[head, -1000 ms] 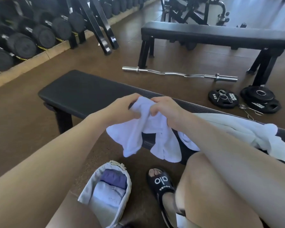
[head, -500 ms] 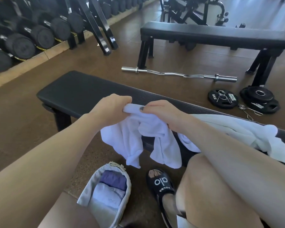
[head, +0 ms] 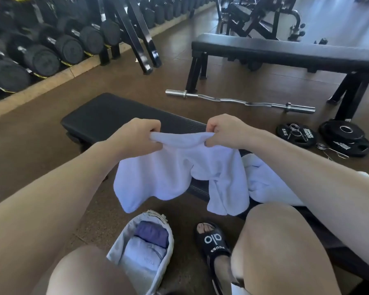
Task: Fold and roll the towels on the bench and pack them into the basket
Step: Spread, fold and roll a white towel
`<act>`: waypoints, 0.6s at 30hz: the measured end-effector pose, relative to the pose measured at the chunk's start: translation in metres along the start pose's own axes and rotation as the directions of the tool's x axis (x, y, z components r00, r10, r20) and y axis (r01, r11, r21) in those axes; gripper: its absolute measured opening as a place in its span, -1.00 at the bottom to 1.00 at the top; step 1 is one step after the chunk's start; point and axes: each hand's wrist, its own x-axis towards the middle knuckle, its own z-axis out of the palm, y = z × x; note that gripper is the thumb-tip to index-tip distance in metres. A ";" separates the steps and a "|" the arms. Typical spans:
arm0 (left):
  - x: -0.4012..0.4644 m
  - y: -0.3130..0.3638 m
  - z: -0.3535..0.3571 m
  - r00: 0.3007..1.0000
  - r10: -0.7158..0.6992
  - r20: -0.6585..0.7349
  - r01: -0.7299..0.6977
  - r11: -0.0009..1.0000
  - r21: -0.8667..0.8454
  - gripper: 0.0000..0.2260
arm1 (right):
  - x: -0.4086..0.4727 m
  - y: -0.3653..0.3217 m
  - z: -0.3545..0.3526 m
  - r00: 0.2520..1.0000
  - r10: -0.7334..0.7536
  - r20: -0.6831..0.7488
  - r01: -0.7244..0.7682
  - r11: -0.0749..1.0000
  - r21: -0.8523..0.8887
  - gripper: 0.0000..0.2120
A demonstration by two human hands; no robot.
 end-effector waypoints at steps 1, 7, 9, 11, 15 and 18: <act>0.001 0.004 -0.005 0.999 0.008 0.045 -0.010 0.998 0.055 -0.80 | 0.003 -0.001 -0.003 1.000 0.000 0.025 0.001 0.999 -0.043 -0.87; 0.017 -0.002 -0.022 0.993 -0.116 0.030 0.103 0.956 0.274 -0.88 | 0.021 0.010 -0.016 0.997 0.041 -0.065 -0.046 0.996 -0.074 -0.88; 0.027 -0.007 -0.028 0.977 -0.178 -0.119 0.201 0.953 0.227 -0.90 | 0.030 0.011 -0.018 0.990 0.028 -0.139 -0.042 0.994 -0.106 -0.86; 0.037 -0.003 -0.038 0.948 -0.218 -0.234 0.266 0.944 0.198 -0.91 | 0.040 0.011 -0.025 0.975 0.007 -0.224 -0.043 0.987 -0.154 -0.87; 0.060 0.018 -0.079 0.841 -0.179 -0.510 0.278 0.953 0.124 -0.81 | 0.059 0.002 -0.068 0.815 -0.046 -0.577 -0.019 0.994 -0.106 -0.87; 0.072 0.022 -0.112 0.687 -0.158 -0.709 0.264 0.964 0.041 -0.67 | 0.062 -0.013 -0.101 0.634 -0.121 -0.763 0.028 0.991 -0.133 -0.79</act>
